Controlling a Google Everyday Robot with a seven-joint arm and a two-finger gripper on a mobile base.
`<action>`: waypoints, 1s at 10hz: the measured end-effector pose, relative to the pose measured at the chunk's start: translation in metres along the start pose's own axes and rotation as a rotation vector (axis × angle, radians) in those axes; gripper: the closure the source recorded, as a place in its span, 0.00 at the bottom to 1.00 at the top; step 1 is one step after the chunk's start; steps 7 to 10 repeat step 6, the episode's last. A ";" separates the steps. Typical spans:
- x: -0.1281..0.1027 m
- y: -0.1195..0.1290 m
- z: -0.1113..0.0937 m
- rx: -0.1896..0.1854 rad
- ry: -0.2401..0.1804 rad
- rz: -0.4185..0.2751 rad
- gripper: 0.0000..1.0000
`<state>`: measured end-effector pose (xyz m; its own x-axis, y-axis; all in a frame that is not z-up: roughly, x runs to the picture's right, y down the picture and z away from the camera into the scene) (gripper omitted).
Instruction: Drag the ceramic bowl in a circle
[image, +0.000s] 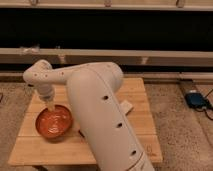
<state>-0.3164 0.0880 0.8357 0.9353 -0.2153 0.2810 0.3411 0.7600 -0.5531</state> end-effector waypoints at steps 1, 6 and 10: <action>0.002 -0.002 -0.005 0.029 0.007 -0.006 0.20; 0.004 -0.011 -0.040 0.089 -0.006 -0.070 0.20; 0.004 -0.011 -0.040 0.089 -0.006 -0.070 0.20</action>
